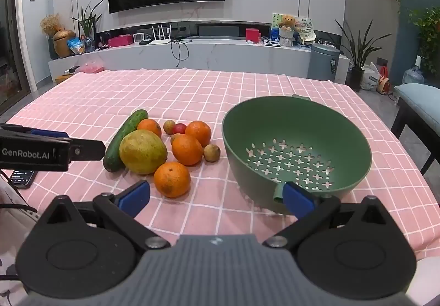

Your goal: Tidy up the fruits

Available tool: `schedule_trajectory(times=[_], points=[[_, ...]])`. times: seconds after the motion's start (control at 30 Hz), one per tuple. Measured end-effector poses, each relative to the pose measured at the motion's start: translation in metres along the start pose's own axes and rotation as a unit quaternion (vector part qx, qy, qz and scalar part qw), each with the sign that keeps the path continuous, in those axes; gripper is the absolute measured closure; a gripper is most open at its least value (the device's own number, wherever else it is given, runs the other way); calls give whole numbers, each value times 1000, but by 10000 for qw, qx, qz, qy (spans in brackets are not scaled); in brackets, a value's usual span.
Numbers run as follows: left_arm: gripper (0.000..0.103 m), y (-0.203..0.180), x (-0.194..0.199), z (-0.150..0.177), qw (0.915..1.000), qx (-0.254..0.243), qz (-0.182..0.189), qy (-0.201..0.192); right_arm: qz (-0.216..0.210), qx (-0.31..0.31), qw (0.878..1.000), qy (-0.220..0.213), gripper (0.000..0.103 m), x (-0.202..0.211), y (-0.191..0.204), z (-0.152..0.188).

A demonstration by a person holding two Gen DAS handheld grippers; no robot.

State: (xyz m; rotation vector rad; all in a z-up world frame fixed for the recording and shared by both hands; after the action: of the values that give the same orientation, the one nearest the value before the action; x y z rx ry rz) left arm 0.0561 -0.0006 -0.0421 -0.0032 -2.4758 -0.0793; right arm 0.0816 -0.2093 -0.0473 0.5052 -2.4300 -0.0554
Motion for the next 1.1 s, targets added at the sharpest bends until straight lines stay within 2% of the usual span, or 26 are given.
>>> schedule_trajectory(times=[0.17,0.23,1.1], points=[[15,-7,-2,1,10000,-42,-24,3,4,-12,10000,8,4,1,-2,1],[15,4,-1,3,9998,120,127,-11,2,-19,10000,5,4,2,-2,2],[15,4,-4,5,9995,266,163,99,19,6,10000,47,4,1,-1,3]])
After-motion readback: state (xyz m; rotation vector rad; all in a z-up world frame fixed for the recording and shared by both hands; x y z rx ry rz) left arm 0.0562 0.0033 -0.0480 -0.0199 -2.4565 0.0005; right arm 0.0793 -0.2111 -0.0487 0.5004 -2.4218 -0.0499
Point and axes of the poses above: each gripper's, at about its wrist camera, not at the fingertips, and x roughly against the way its jaws point, y to its left, z to its underside, the point moved 7 cm from there along -x, roughly the way its jaws point, and after that the axes turned 10 degrees about -x, right-handed, at the moved point
